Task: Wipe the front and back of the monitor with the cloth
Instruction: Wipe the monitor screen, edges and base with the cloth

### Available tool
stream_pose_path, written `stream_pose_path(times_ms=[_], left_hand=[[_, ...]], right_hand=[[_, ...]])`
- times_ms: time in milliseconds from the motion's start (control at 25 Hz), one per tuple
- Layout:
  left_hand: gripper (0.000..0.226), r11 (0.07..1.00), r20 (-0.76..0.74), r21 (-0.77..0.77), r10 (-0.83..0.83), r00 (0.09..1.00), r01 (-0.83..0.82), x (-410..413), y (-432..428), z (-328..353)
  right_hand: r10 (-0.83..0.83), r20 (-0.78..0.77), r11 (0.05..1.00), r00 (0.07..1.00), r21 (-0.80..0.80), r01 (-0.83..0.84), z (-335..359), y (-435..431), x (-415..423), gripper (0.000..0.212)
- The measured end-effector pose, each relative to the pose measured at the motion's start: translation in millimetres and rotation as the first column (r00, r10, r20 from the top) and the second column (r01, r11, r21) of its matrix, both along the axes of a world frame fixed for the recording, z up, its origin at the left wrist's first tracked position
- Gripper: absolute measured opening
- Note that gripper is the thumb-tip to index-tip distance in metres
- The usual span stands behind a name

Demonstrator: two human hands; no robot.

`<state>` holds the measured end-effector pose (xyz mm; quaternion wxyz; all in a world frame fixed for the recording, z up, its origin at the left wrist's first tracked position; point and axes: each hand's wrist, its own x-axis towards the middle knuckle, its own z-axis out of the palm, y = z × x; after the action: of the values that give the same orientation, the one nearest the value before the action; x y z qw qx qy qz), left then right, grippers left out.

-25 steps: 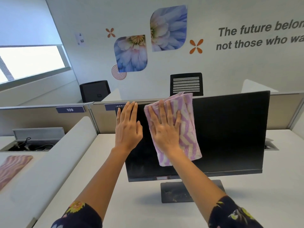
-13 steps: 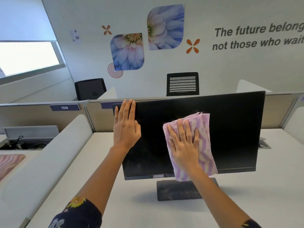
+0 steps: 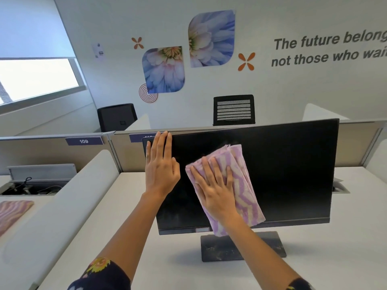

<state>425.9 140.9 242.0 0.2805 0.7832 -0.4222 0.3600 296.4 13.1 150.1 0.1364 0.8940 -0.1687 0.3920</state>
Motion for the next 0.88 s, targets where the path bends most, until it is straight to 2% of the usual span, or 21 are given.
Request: stream_pose_path(times_ms=[160, 360, 440, 600, 720, 880], left_hand=[[0.065, 1.0, 0.006, 0.004, -0.001, 1.0, 0.001, 2, 1, 0], [0.062, 1.0, -0.012, 0.013, 0.025, 1.0, -0.025, 0, -2, -1], [0.062, 0.999, -0.011, 0.019, 0.03, 0.999, -0.03, 0, -1, -1], [0.063, 0.999, 0.007, 0.035, 0.026, 1.0, -0.026, 0, 1, -1], [0.064, 0.999, 0.0, 0.039, 0.028, 1.0, -0.028, 1, 1, 0], [0.063, 0.999, 0.004, 0.042, 0.004, 1.0, -0.004, 3, 4, 0]], right_hand=[[-0.057, -0.004, 0.997, 0.998, 0.051, 0.057, -20, -15, -32, 0.064], [-0.207, 0.153, 0.947, 0.966, 0.279, 0.158, 37, -41, -27, 0.058], [-0.215, 0.195, 0.942, 0.957, 0.299, 0.15, 59, -36, -13, 0.056], [-0.071, 0.175, 0.983, 0.982, 0.18, 0.039, 65, -7, 18, 0.056], [0.058, 0.04, 0.998, 0.998, 0.021, -0.059, 33, 6, 21, 0.06], [0.002, -0.025, 1.0, 1.0, -0.021, -0.003, -10, -3, -9, 0.064]])
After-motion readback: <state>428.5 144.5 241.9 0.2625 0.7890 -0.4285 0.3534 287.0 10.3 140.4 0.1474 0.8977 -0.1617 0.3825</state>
